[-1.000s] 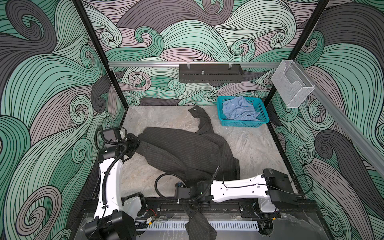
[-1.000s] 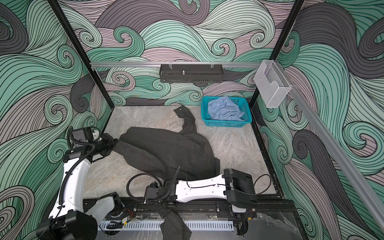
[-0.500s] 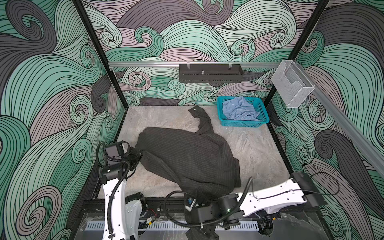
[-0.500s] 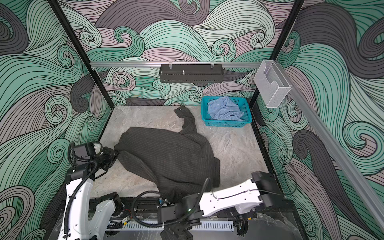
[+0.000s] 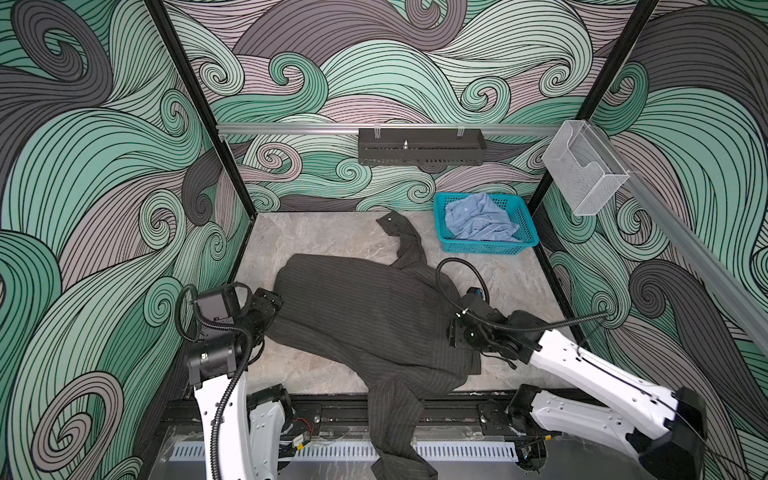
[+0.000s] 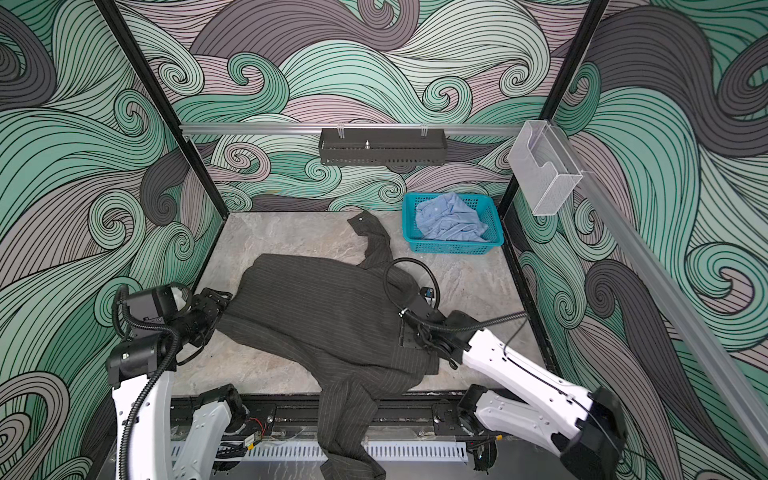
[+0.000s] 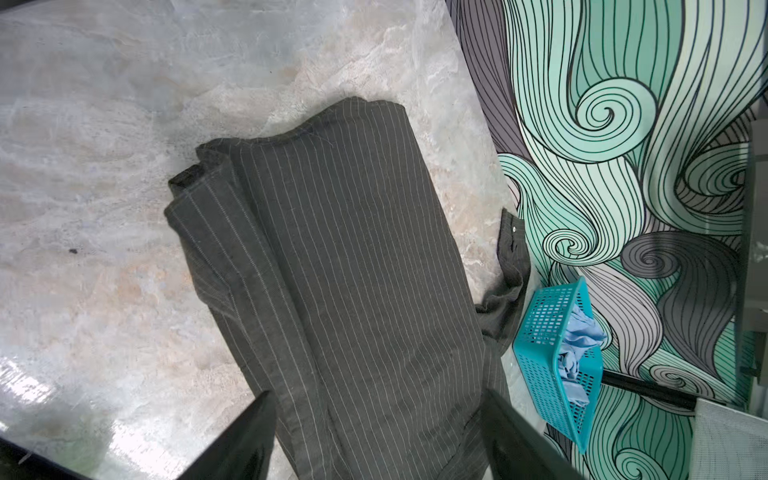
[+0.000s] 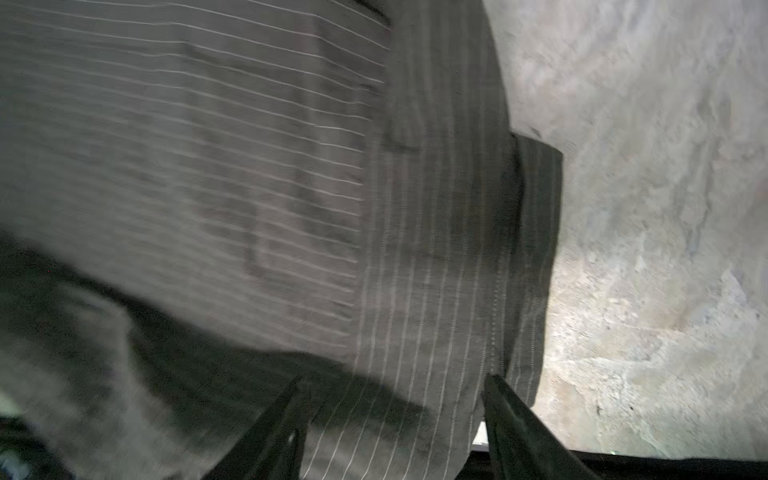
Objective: Fold and stack the long sleeve shirts
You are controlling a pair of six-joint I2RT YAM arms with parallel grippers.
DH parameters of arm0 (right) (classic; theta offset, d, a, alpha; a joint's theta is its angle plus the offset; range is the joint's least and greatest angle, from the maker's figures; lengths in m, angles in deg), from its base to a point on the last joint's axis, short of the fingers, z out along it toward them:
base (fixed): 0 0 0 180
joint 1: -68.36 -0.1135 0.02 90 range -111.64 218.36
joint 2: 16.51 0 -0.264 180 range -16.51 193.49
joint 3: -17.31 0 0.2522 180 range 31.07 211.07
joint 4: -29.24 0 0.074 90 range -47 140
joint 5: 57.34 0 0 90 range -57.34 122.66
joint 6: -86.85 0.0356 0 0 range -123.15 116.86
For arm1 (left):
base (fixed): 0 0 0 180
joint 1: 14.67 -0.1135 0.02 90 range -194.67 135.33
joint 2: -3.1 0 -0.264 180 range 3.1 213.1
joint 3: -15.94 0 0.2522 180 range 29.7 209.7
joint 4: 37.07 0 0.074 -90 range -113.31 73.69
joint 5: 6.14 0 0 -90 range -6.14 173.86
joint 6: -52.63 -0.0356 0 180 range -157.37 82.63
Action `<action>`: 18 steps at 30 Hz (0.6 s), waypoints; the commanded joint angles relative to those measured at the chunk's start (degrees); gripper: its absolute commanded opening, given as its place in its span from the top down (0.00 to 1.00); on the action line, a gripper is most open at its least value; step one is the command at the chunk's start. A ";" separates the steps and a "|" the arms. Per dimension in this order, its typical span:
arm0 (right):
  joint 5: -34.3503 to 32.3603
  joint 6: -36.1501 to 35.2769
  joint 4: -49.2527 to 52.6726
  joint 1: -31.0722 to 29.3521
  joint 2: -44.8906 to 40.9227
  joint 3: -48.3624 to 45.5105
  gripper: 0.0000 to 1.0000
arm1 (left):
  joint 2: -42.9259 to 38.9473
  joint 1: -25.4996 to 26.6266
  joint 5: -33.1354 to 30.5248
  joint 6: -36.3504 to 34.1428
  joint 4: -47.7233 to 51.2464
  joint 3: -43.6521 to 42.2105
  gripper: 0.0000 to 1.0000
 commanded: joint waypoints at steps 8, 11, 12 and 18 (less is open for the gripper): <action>11.04 -0.06 -14.31 12.39 22.75 -0.49 0.43 | 35.53 16.43 -2.52 -8.56 -1.69 14.29 0.30; 11.89 0.14 -15.77 13.09 28.31 1.05 0.44 | 44.96 17.40 -4.82 -12.25 0.50 19.31 0.39; 12.00 -0.01 -15.73 13.48 29.68 1.76 0.44 | 47.18 17.47 -5.37 -13.23 1.00 20.28 0.42; 11.34 -1.35 -13.74 17.07 34.29 7.84 0.49 | 59.38 17.34 -8.28 -13.69 1.00 21.82 0.46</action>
